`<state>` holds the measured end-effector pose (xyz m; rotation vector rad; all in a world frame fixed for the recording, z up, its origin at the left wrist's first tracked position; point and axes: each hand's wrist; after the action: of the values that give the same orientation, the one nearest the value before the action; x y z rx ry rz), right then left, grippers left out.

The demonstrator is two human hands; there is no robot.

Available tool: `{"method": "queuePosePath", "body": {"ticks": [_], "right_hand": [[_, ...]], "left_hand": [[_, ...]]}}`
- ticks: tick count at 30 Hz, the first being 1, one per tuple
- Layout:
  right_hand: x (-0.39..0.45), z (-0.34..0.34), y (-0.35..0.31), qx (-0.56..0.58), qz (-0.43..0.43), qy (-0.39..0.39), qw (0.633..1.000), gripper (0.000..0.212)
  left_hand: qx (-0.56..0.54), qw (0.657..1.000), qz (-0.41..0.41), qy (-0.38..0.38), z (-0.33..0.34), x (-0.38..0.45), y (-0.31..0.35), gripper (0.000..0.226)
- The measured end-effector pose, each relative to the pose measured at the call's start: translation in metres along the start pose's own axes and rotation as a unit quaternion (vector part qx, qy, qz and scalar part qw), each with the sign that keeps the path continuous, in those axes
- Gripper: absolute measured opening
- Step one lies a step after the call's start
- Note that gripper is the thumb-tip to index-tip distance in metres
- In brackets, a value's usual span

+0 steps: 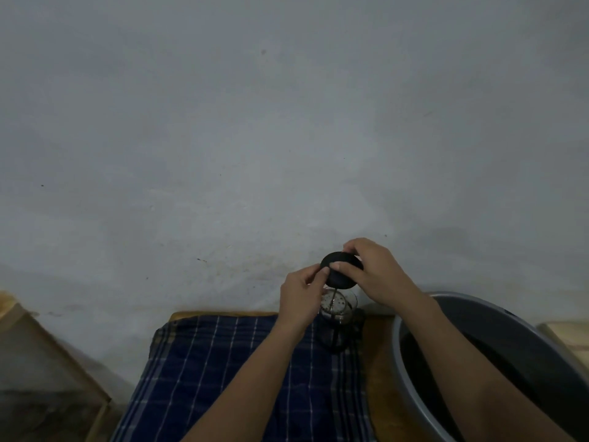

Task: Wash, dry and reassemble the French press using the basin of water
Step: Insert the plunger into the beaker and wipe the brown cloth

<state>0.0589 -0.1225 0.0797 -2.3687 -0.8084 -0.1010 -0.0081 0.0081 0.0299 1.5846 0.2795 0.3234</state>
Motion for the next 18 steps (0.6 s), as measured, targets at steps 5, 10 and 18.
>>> {"method": "queuePosePath", "body": {"ticks": [5, 10, 18], "right_hand": [[0.009, 0.003, 0.003, -0.013, -0.003, 0.005, 1.0, 0.019], [0.007, 0.017, 0.011, -0.018, 0.021, 0.023, 0.999, 0.022], [-0.012, 0.061, 0.025, -0.044, 0.149, 0.041, 0.987, 0.033]], "left_hand": [[0.029, 0.999, 0.01, 0.045, 0.005, 0.008, -0.003, 0.019], [0.039, 0.998, -0.017, 0.053, 0.009, 0.015, -0.01, 0.02], [0.188, 0.982, -0.019, 0.016, 0.012, 0.033, -0.03, 0.026]]}}
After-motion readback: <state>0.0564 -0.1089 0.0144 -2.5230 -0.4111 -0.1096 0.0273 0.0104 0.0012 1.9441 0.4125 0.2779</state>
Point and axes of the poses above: each hand's wrist, its own x-axis towards the middle knuckle, its own z-axis out of the palm, y = z × x
